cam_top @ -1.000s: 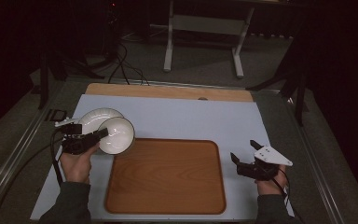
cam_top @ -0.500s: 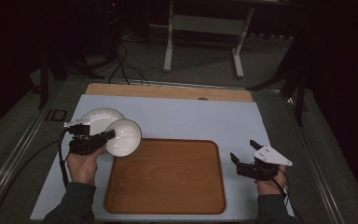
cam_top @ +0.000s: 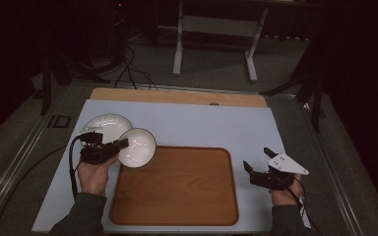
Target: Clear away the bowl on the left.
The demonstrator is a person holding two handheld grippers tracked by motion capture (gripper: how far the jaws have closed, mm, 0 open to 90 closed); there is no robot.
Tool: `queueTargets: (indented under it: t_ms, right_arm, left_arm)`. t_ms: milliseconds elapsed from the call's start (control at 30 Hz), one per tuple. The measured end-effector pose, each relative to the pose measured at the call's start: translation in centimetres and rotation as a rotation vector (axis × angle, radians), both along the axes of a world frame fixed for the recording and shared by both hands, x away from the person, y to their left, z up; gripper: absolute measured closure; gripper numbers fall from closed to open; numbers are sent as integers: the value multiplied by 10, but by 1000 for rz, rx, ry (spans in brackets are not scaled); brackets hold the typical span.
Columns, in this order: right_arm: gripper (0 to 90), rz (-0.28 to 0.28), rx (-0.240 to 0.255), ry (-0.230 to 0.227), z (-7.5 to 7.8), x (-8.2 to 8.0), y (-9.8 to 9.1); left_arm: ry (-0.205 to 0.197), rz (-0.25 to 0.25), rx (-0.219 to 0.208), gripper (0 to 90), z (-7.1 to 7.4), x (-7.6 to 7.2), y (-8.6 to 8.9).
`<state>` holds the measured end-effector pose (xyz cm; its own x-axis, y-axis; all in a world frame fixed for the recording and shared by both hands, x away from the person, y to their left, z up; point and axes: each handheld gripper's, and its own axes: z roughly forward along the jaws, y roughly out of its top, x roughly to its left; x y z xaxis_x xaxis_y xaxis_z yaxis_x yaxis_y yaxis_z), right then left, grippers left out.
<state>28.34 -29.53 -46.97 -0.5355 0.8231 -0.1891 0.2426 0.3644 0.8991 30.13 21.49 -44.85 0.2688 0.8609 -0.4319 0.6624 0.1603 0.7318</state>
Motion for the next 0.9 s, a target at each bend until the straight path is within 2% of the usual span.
queueTargets:
  t_ms: [900]
  right_arm:
    - [142, 2, -3, 0, 0, 0, 0]
  left_arm:
    - [6, -70, 31, 798, -6, 1, -26]
